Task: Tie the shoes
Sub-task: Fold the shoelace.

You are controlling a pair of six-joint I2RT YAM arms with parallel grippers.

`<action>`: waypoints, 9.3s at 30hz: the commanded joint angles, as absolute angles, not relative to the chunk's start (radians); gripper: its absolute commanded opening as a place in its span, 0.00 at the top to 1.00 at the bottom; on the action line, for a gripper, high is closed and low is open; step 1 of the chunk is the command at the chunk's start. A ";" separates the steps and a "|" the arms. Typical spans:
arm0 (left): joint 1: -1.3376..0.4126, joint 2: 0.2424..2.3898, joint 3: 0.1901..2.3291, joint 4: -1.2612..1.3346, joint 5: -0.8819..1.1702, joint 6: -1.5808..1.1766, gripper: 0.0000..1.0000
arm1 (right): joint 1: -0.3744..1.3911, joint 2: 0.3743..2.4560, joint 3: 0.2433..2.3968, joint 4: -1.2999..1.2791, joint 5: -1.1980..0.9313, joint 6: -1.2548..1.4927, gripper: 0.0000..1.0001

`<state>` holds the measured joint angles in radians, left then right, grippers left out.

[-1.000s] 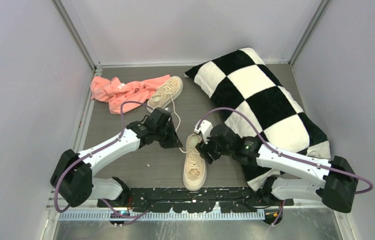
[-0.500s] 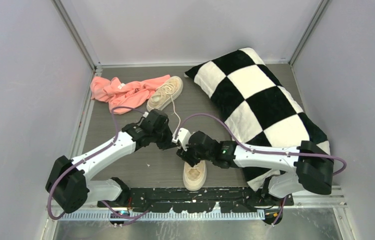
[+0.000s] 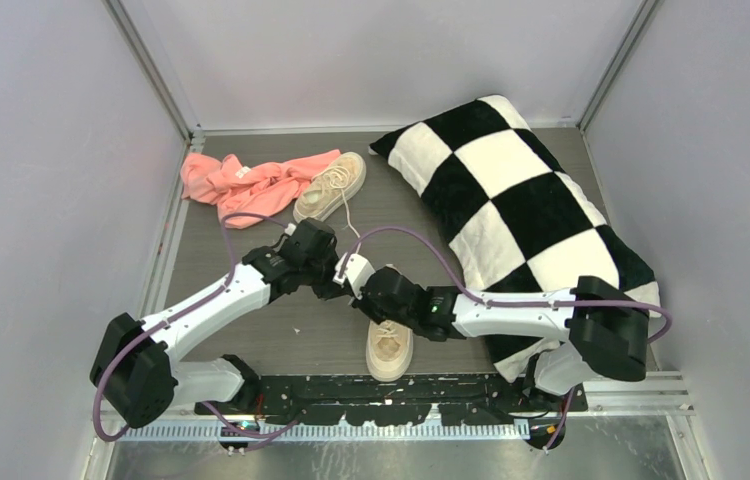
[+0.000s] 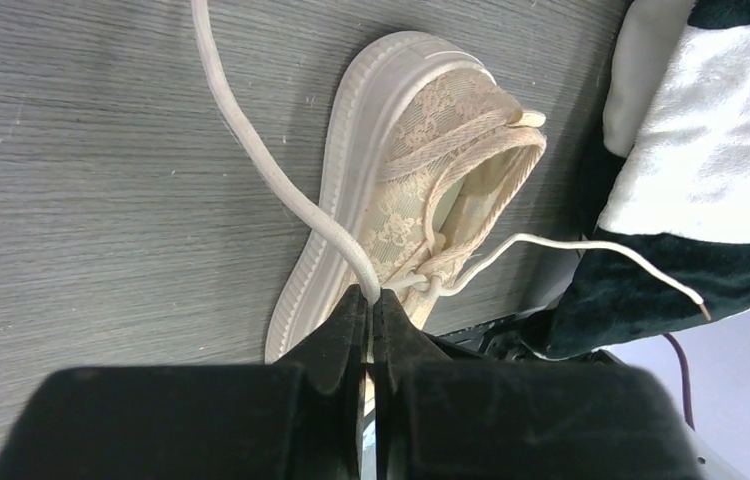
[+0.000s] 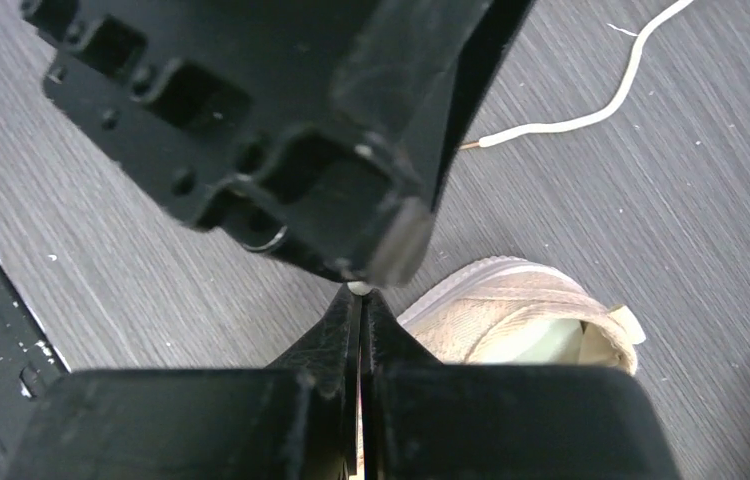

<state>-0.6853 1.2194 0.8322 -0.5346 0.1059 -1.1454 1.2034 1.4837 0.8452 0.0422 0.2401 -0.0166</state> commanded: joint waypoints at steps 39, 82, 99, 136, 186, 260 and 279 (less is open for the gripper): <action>-0.688 1.032 0.523 0.186 0.426 -0.544 0.63 | 1.100 1.167 0.649 0.065 0.238 0.310 0.99; -0.687 1.219 0.532 0.297 0.421 -0.608 1.00 | 1.034 1.295 0.898 -0.239 0.395 0.793 0.37; -0.687 1.138 0.621 0.014 0.376 -0.564 1.00 | 1.034 1.381 0.931 -0.215 0.382 0.800 0.99; -0.693 1.360 0.679 0.176 0.364 -0.501 0.95 | 0.981 1.077 0.825 -0.364 0.489 0.800 0.67; -0.695 1.303 0.567 0.333 0.496 -0.598 1.00 | 0.973 1.336 0.964 -0.289 0.227 0.786 0.44; -0.713 1.214 0.546 0.257 0.447 -0.525 0.87 | 0.914 1.250 0.818 -0.200 0.107 0.904 0.99; -0.739 1.322 0.566 0.362 0.418 -0.562 0.75 | 0.914 1.233 0.805 -0.208 0.109 0.909 0.99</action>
